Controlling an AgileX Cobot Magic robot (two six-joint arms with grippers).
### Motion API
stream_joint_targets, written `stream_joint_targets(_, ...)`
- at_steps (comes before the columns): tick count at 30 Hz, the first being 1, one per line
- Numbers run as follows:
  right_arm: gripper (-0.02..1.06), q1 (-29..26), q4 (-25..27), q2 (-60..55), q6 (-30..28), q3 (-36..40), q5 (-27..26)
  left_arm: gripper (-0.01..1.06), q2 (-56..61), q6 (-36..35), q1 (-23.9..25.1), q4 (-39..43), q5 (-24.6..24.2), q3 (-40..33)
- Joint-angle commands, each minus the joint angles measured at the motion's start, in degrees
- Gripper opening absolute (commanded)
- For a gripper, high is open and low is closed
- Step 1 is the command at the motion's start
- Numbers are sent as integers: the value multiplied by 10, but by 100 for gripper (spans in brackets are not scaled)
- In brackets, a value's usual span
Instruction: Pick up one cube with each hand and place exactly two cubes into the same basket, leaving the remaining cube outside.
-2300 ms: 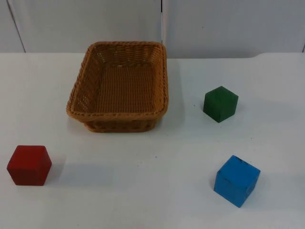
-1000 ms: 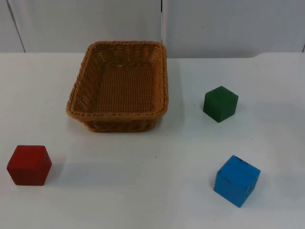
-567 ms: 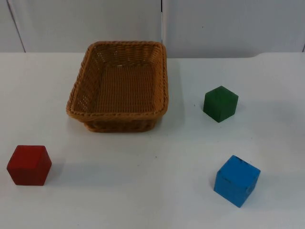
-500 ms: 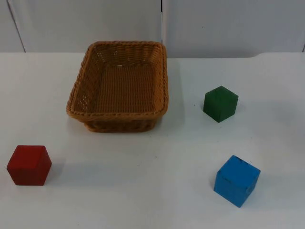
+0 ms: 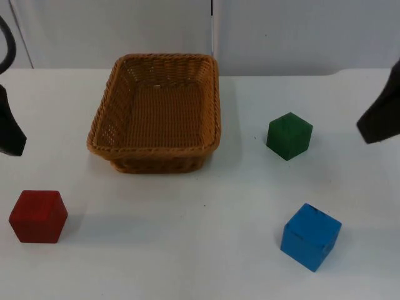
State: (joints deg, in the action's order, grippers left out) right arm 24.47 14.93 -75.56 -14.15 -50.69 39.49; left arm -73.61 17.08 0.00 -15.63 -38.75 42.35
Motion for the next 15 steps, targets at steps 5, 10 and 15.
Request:
stream_joint_targets(5, 105, 42, 3, -52, -3, -2, -33, 105, -42, 6, 0, -12, 20, 3)
stream_joint_targets(10, 105, 49, 2, -78, -3, -2, -46, 105, -69, 17, 0, -13, 35, 3)
stream_joint_targets(15, 105, 49, 2, -102, -3, -2, -51, 105, -103, 21, 0, -29, 50, 3)
